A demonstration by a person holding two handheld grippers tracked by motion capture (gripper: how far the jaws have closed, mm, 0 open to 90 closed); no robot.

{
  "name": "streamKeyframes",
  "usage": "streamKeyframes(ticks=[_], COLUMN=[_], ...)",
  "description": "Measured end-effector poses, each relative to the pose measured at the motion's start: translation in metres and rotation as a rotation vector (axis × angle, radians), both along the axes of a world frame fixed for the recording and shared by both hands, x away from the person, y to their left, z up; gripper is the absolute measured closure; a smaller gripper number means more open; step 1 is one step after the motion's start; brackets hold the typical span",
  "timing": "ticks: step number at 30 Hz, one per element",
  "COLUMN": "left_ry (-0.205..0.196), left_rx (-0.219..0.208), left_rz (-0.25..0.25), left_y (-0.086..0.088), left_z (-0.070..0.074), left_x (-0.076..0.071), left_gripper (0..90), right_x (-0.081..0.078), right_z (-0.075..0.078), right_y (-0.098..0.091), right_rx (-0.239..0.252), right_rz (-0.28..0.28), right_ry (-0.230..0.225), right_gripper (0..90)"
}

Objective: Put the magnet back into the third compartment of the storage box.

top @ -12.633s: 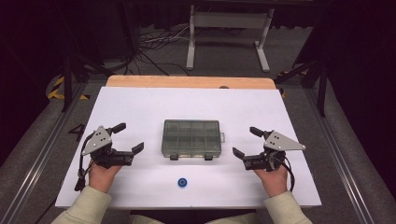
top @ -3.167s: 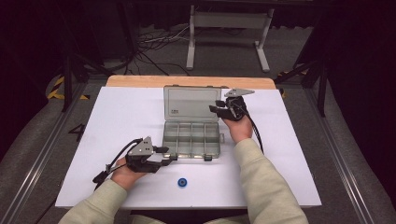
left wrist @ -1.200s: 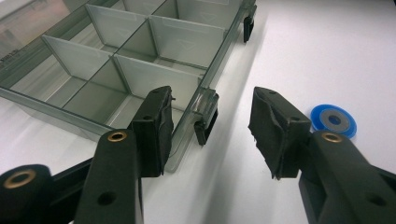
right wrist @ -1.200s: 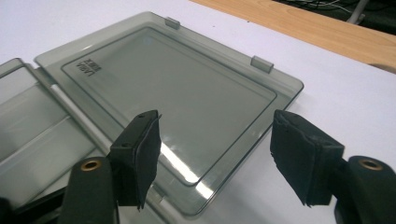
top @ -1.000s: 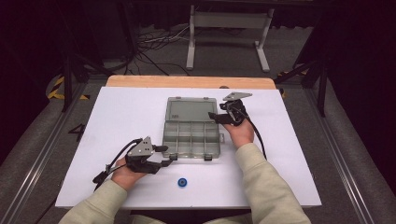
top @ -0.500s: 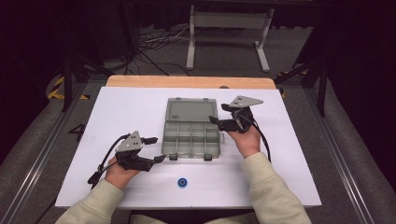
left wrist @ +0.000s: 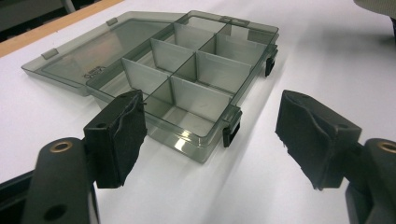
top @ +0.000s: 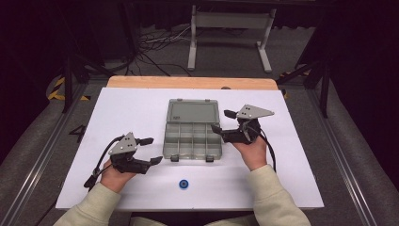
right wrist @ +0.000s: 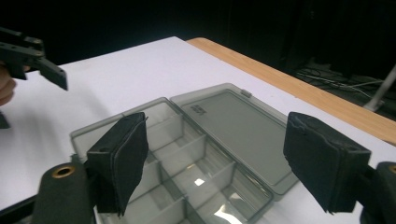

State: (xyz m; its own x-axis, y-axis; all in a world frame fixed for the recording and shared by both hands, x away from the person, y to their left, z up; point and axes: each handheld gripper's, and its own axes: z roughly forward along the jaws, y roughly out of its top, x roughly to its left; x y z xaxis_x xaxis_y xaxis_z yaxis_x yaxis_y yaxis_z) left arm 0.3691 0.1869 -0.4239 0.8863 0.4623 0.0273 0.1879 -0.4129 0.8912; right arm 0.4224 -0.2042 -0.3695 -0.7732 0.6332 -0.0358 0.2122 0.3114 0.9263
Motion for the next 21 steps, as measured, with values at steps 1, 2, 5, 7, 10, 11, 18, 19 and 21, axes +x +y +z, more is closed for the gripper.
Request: streamKeyframes(ticks=[1,2,5,7,10,11,18,19,21], left_ry=[-0.006,-0.005,-0.003,-0.002,-0.005,-0.009,-0.009,-0.008,-0.012], left_rx=[0.0,-0.002,-0.004,-0.006,-0.012,-0.012,-0.022,-0.023,-0.025], left_rz=[0.003,0.001,0.009,0.012,0.014,0.016,0.022,0.023,0.026], left_y=[0.002,0.003,0.007,0.009,0.012,0.014,0.02,0.021,0.022], left_z=[0.001,0.001,0.001,0.001,0.002,0.002,0.002,0.002,0.003], left_x=[-0.001,-0.001,-0.003,-0.004,-0.006,-0.008,-0.011,-0.011,-0.011], left_gripper=[24.8,24.8,24.7,24.5,24.5,24.5,25.1,25.1,25.2], right_x=[-0.002,-0.004,-0.009,-0.013,-0.017,-0.02,-0.031,-0.033,-0.036], right_z=[0.002,0.004,0.008,0.011,0.014,0.016,0.021,0.022,0.023], right_y=[0.001,0.002,0.005,0.006,0.008,0.011,0.023,0.024,0.027], right_rx=[0.001,0.003,0.013,0.021,0.035,0.034,-0.013,-0.014,-0.018], right_rz=[0.01,0.02,0.048,0.066,0.091,0.104,0.146,0.152,0.169], right_ry=[-0.002,-0.002,0.001,-0.009,-0.018,-0.022,0.002,0.006,0.01], right_gripper=[22.1,21.5,19.9,18.9,18.2,18.1,14.4,14.3,14.3])
